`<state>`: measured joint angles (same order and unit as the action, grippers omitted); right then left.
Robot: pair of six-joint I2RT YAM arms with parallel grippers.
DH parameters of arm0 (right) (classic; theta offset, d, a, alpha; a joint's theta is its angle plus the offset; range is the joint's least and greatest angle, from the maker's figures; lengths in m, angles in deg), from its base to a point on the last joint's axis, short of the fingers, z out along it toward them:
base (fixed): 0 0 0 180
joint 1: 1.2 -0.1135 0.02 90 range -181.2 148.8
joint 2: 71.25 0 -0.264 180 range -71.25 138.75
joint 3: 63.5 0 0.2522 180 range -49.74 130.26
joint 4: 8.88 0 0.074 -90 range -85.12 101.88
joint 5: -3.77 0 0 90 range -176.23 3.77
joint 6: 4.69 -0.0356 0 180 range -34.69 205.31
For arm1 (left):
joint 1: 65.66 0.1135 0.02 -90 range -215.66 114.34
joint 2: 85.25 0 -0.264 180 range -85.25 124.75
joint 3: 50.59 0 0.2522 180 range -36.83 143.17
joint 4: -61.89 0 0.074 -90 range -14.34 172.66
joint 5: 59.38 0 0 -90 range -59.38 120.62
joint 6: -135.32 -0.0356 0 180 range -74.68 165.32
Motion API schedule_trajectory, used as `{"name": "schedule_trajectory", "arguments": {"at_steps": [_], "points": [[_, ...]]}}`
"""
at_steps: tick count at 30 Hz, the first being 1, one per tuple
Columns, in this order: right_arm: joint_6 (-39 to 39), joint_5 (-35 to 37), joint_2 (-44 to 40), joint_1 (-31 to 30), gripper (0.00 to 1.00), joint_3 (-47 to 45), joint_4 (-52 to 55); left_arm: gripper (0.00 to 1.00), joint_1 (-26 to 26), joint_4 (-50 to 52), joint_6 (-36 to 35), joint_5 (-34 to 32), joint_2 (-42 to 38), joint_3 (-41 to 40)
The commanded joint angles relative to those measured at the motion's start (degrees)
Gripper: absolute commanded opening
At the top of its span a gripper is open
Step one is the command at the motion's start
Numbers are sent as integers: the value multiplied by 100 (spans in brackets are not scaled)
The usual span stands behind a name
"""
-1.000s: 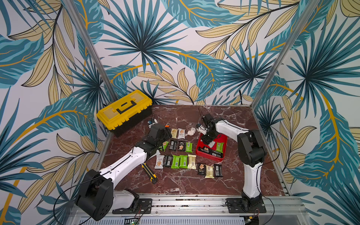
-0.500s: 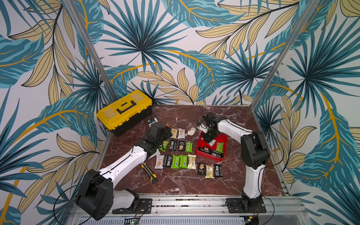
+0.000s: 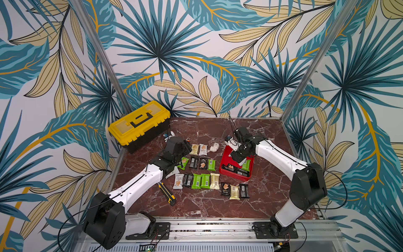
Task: Take the cookies out of the storage box
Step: Pick up the cookie from the storage box, then place the cookie at the center of the board.
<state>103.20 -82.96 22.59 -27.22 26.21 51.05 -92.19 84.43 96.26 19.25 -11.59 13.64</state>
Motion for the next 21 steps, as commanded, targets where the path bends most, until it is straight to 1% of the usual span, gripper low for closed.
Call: {"name": "schedule_trajectory", "arguments": {"at_steps": [1, 5, 9, 11, 13, 16, 21], "points": [[-303, 25, -377, -377, 42, -270, 211, 68, 42, -36, 91, -40, -210, -135], [-597, 90, -674, -990, 42, -526, 278, 68, 48, 141, 47, -116, -337, -136], [-1084, 43, -844, -1653, 41, -748, 268, 68, 49, 233, 64, -242, -564, -284], [-1362, -94, -848, -1931, 40, -910, 167, 68, 44, 287, 67, -285, -685, -348], [-1623, -92, -829, -2344, 39, -1105, 19, 68, 48, 438, 57, -345, -782, -368], [-2002, -79, -752, -2794, 39, -1319, -240, 68, 43, 594, 63, -437, -959, -434], [-2454, 1, -483, -3417, 39, -1533, -753, 68, 59, 660, 170, -617, -1285, -667]]}}
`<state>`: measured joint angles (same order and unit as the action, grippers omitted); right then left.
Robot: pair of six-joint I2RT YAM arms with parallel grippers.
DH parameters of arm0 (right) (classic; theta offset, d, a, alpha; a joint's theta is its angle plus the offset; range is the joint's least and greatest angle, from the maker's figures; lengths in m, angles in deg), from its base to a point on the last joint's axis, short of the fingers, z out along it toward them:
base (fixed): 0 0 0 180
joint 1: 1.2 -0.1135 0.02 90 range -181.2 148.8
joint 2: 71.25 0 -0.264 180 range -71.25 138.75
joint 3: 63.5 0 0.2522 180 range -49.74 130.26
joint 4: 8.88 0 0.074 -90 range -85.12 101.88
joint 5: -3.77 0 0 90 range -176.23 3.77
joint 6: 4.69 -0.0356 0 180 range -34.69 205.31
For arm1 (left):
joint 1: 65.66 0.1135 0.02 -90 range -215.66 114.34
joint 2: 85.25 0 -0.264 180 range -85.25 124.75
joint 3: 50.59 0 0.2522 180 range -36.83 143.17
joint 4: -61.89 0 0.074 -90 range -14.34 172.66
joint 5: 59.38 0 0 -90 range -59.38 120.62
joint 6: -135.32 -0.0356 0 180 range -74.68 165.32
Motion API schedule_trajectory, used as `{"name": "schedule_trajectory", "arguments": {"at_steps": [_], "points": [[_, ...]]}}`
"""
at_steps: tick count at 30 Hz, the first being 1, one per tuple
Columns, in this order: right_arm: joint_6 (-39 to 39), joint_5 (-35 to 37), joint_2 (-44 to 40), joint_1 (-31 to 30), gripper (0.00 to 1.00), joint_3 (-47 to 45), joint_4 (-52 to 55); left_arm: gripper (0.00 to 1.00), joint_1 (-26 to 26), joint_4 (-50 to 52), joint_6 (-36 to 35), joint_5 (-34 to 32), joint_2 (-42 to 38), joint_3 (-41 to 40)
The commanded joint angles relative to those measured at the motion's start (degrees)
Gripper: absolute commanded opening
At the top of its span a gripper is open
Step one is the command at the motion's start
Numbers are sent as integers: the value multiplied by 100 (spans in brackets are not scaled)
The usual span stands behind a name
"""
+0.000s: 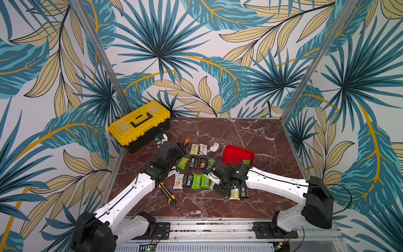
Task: Take the cookies out of the storage box
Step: Place the cookie at the center of the board.
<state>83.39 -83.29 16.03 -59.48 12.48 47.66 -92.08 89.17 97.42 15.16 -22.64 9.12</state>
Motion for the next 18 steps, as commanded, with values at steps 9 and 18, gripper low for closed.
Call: {"name": "schedule_trajectory", "arguments": {"at_steps": [9, 18], "points": [[-825, 102, 861, -559, 42, -444, -1068, 68, 49, 436, 97, -269, -494, -385], [-768, 334, 1067, -597, 53, -485, -1064, 68, 51, 503, 3, -255, -548, -353]]}}
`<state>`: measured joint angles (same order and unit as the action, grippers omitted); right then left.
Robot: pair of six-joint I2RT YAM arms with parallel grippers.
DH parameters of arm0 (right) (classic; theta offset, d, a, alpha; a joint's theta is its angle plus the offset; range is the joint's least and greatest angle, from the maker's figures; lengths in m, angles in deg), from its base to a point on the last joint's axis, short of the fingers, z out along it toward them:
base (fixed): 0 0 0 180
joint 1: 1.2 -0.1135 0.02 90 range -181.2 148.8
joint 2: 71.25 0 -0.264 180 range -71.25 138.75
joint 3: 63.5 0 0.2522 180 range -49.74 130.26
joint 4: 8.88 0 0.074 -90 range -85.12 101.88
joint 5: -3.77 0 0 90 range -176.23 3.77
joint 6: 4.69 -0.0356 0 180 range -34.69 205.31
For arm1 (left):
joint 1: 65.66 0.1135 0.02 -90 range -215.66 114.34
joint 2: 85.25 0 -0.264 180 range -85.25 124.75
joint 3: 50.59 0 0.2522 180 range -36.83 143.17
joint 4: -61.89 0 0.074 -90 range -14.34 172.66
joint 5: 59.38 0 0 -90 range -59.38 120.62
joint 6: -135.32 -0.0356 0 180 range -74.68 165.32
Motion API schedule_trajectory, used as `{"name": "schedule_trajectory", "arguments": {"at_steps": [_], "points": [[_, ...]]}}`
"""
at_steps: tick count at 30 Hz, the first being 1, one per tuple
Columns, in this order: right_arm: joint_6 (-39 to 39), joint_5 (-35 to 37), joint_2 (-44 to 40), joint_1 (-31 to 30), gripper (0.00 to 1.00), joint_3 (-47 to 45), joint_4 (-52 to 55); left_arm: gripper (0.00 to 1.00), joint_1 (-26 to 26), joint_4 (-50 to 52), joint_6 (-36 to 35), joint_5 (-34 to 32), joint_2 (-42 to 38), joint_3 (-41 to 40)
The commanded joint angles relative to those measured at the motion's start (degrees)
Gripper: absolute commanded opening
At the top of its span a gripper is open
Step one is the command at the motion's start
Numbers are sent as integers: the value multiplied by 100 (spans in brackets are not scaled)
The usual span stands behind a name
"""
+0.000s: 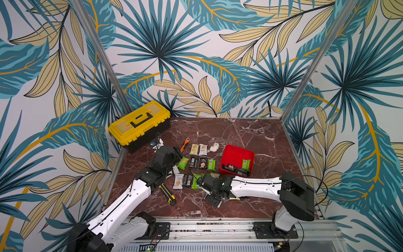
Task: Take the cookies out of the storage box
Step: Place the cookie at the center of the board, then pick up the cookie from the storage box.
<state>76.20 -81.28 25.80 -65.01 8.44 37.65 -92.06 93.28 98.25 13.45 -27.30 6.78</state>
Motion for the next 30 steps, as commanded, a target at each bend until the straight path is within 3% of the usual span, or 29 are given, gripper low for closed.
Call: {"name": "schedule_trajectory", "arguments": {"at_steps": [1, 8, 15, 19, 30], "points": [[-54, 138, 65, -46, 56, -65, -53, 68, 54, 98, -86, -77, -82, -109], [-197, 394, -375, -43, 63, 129, 52, 69, 55, -30, -248, 29, -82, -46], [-914, 1469, -1358, 424, 64, 326, 131, 69, -40, -379, -732, 880, 266, 227], [-1513, 1956, -1806, 967, 66, 328, 398, 71, -524, -475, -1459, 976, 757, 667], [-2994, 1414, -3181, 3213, 66, -358, 908, 70, -1662, -481, -3040, 2209, 2604, 2133]]}}
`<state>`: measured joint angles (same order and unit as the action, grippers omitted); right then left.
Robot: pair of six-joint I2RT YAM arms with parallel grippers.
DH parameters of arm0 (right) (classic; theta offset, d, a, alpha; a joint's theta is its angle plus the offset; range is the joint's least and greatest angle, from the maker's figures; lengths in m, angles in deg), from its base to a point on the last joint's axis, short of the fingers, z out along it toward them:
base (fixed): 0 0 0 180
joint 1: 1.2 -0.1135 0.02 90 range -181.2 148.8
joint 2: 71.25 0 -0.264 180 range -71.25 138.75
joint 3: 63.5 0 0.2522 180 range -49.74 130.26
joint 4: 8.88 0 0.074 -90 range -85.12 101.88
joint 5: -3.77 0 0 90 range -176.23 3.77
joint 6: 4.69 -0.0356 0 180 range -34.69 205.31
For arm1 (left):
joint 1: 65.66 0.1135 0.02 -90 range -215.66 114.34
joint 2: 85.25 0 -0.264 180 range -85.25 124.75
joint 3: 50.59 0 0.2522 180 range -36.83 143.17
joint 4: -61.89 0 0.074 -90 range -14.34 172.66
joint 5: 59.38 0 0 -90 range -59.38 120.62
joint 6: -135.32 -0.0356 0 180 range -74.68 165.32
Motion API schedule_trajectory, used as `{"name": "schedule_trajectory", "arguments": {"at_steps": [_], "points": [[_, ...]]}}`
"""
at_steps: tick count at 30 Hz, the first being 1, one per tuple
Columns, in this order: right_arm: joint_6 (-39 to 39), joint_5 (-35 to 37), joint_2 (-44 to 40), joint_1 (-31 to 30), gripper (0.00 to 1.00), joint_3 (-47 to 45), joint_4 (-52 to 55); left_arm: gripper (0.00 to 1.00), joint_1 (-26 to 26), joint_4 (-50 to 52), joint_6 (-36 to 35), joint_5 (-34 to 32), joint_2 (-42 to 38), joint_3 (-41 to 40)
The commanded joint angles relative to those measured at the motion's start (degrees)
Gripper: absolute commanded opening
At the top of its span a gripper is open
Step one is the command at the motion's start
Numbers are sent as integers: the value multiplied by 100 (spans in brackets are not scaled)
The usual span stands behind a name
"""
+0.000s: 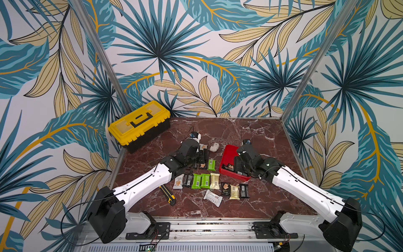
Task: Take the cookies out of the storage box
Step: Pick up the cookie from the storage box.
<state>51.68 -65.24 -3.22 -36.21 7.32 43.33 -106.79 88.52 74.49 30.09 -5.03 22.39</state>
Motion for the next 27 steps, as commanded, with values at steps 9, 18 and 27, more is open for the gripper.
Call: {"name": "schedule_trajectory", "arguments": {"at_steps": [9, 18, 27], "points": [[-541, 61, -990, 1121, 66, -440, 953, 70, -774, 1032, -1054, 1503, 2389, 2471], [-586, 234, -1549, 1492, 66, -485, 1359, 69, -1064, 2101, -906, 1377, 3988, 4245], [-575, 338, -1928, 1565, 66, -584, 1516, 68, -1138, 2713, -315, 889, 4913, 5402]]}}
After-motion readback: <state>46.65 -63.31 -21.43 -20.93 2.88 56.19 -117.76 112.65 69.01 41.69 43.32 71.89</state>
